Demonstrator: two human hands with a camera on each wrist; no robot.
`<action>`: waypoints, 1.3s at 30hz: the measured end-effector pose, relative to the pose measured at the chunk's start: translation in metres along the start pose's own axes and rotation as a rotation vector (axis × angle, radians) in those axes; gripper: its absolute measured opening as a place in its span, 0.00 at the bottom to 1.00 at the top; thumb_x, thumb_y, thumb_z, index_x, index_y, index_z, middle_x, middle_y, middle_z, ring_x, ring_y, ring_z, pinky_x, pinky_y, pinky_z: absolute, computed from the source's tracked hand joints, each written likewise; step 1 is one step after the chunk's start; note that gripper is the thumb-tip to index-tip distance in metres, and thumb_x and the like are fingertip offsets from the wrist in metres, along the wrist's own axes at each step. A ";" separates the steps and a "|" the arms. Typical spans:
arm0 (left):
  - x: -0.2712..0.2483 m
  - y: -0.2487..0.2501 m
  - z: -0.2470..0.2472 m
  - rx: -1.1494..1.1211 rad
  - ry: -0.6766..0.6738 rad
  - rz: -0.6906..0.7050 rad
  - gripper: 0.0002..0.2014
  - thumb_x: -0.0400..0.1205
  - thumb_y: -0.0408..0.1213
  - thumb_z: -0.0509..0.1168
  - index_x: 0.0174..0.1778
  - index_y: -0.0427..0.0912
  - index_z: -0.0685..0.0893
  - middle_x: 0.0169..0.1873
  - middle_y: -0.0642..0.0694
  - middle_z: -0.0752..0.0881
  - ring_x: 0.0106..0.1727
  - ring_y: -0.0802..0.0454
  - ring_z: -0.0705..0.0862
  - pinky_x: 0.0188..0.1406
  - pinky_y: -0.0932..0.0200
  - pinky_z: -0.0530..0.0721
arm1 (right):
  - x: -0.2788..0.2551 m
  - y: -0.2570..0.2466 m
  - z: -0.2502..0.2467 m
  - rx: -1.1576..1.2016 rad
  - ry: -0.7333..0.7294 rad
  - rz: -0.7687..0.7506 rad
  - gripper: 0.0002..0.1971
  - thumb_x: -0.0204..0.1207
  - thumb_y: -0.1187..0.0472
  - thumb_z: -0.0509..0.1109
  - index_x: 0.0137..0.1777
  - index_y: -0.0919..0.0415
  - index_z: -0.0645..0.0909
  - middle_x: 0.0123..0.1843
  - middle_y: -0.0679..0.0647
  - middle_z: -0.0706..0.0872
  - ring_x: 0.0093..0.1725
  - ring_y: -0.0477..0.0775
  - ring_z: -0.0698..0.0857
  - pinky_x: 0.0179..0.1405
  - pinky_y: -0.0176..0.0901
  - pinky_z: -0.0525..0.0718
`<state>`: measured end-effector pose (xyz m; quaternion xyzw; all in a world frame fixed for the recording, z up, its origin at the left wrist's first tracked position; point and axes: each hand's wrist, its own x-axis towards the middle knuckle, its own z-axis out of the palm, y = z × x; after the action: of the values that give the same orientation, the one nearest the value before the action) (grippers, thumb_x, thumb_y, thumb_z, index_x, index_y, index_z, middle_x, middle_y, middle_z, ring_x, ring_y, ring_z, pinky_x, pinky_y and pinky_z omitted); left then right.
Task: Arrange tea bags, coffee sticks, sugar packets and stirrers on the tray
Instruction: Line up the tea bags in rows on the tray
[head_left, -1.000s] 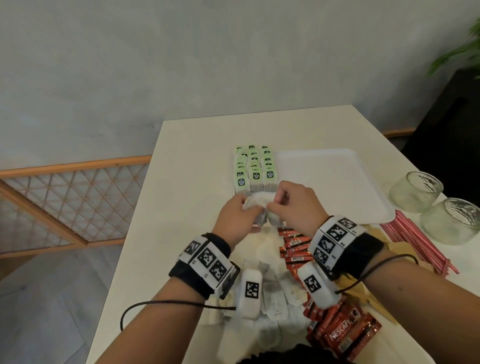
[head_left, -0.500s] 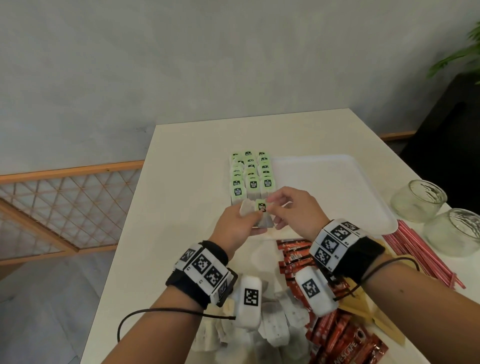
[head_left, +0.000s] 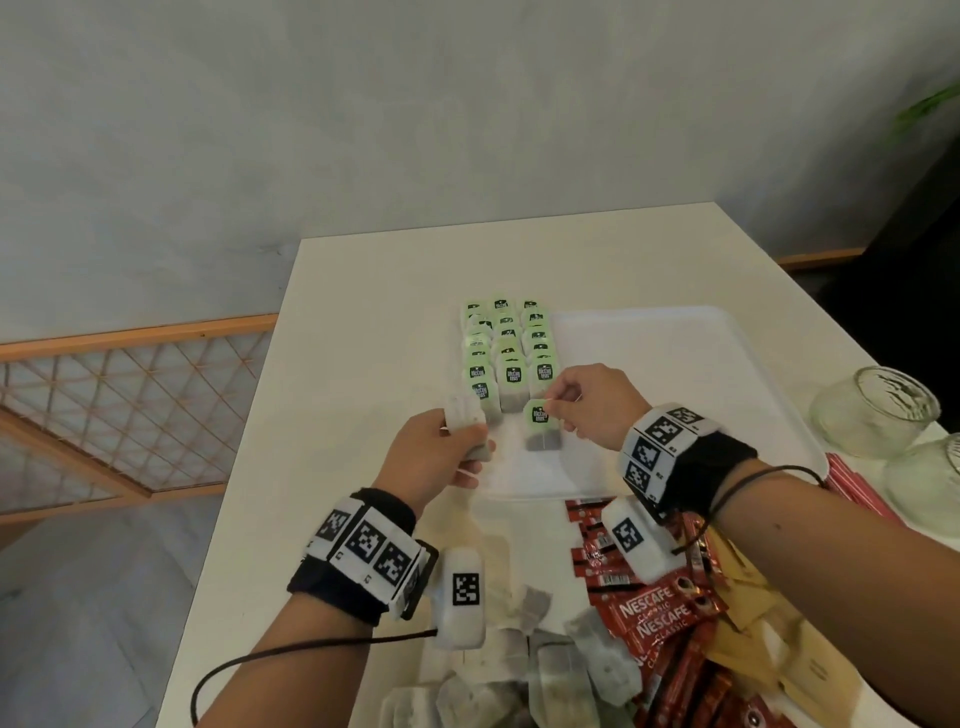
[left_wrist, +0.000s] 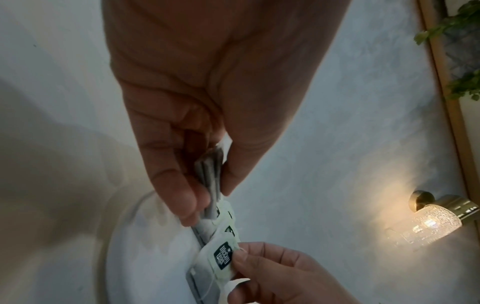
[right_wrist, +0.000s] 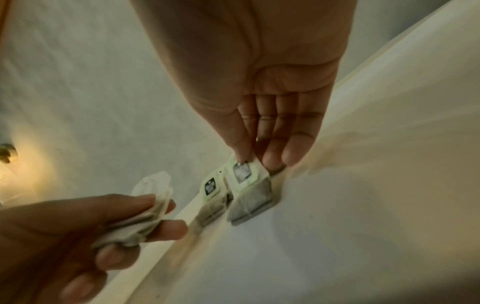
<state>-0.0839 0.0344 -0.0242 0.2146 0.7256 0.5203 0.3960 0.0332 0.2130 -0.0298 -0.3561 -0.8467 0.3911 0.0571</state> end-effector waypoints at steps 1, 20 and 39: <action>0.001 0.001 -0.002 -0.003 0.002 -0.003 0.07 0.84 0.34 0.66 0.53 0.36 0.86 0.47 0.33 0.91 0.31 0.54 0.83 0.33 0.59 0.88 | 0.005 -0.002 0.001 -0.014 0.015 -0.014 0.01 0.78 0.61 0.72 0.46 0.57 0.85 0.38 0.48 0.85 0.40 0.51 0.85 0.43 0.43 0.84; -0.005 0.003 0.000 -0.260 -0.113 -0.104 0.11 0.88 0.32 0.60 0.62 0.33 0.84 0.52 0.38 0.91 0.48 0.44 0.92 0.42 0.54 0.92 | 0.014 -0.022 0.009 0.201 0.105 -0.090 0.07 0.75 0.53 0.75 0.51 0.51 0.87 0.43 0.45 0.85 0.38 0.42 0.81 0.39 0.35 0.77; -0.020 0.004 0.057 0.102 0.200 0.265 0.08 0.79 0.34 0.68 0.36 0.35 0.87 0.33 0.38 0.89 0.38 0.46 0.90 0.36 0.51 0.92 | -0.056 -0.007 -0.008 0.187 0.225 -0.030 0.11 0.77 0.57 0.74 0.38 0.61 0.77 0.31 0.55 0.88 0.27 0.53 0.88 0.39 0.50 0.87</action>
<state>-0.0274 0.0550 -0.0216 0.2754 0.7520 0.5494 0.2383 0.0731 0.1786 -0.0093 -0.3781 -0.7999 0.4251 0.1907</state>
